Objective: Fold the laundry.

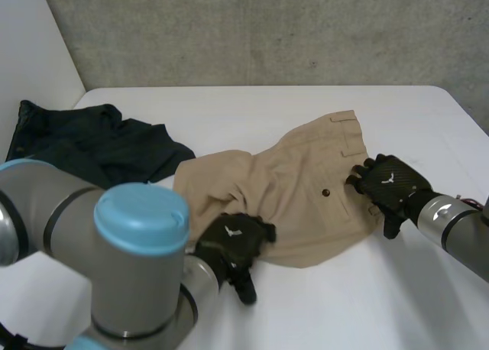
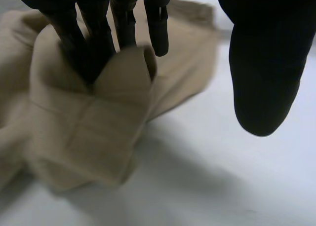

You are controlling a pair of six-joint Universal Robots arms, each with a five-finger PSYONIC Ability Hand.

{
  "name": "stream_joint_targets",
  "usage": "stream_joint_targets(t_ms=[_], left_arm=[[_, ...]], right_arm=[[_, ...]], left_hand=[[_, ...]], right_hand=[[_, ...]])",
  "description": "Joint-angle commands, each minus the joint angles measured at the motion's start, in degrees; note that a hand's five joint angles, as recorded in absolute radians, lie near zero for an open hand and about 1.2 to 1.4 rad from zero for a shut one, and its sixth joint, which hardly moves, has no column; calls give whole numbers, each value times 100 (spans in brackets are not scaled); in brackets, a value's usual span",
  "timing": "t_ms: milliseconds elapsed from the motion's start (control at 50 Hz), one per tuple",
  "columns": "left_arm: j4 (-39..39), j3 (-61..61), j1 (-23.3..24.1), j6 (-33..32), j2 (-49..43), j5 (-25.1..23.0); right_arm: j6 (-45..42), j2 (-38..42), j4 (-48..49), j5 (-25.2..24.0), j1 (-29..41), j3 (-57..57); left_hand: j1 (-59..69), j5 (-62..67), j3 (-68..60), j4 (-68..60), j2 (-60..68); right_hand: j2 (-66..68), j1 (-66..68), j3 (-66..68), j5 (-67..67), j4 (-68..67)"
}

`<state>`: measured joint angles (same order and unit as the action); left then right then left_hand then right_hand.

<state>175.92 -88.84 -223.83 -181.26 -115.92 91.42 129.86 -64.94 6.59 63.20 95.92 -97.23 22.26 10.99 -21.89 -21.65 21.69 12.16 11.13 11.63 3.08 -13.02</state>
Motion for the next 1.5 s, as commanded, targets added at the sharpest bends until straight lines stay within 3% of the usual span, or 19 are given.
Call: stream_joint_targets(t_ms=[20,100,200,520,620,700,720,760,840,920,1240,1380,1500], left_arm=[[337,244,-460,-637,-177,578],[645,236,-609,-1349,-203,710],[926,244,-697,-1982,-361,719],[1560,455,-820,-2396,-968,719],[1691,482,-943,-2748,-1073,710],[1876,517,-996,-2845,-1082,702],[1937,517,-1005,-2836,-1056,693],[1973,517,-1005,-2836,-1021,693],[1982,534,-961,-2801,-741,701],[1964,526,-926,-2705,33,710],[814,1202,-715,-1528,2968,570],[277,1229,-680,-710,3374,508],[-40,1018,-776,90,2716,342]], right_arm=[[13,359,-18,-1,23,248],[13,465,17,8,32,345],[66,649,35,43,41,565],[136,922,141,131,84,811],[382,1054,141,175,190,1021],[549,1168,141,227,207,1215],[636,1203,141,245,225,1302],[698,1203,132,263,243,1382],[927,1054,70,306,295,1531],[1217,528,-44,342,366,1689],[1823,-1994,-2907,500,375,4105],[2166,-2189,-3559,474,357,4625],[2166,-1769,-3709,500,436,4652]], left_hand=[[-43,83,7,-18,13],[-178,-52,142,117,-122],[-211,-85,175,151,-155],[275,401,-311,-336,331],[1820,1947,-1857,-1881,1877],[3971,4097,-4007,-4031,4027],[5176,5302,-5212,-5236,5232],[5773,5899,-5809,-5833,5829],[5774,5901,-5811,-5835,5831],[5774,5901,-5811,-5835,5831],[5774,5901,-5811,-5835,5831],[5774,5901,-5811,-5835,5831],[5774,5901,-5811,-5835,5831]], right_hand=[[44,148,97,-48,42],[212,316,265,120,-126],[1539,1643,1592,1448,-1453],[2348,2451,2401,2256,-2262],[3222,3325,3275,3130,-3136],[5974,6077,6027,5882,-5888],[6776,6879,6829,6684,-6690],[6784,6887,6837,6692,-6698],[6784,6887,6837,6692,-6698],[6784,6887,6837,6692,-6698],[6784,6887,6837,6692,-6698],[6784,6887,6837,6692,-6698],[6784,6887,6837,6692,-6698]])
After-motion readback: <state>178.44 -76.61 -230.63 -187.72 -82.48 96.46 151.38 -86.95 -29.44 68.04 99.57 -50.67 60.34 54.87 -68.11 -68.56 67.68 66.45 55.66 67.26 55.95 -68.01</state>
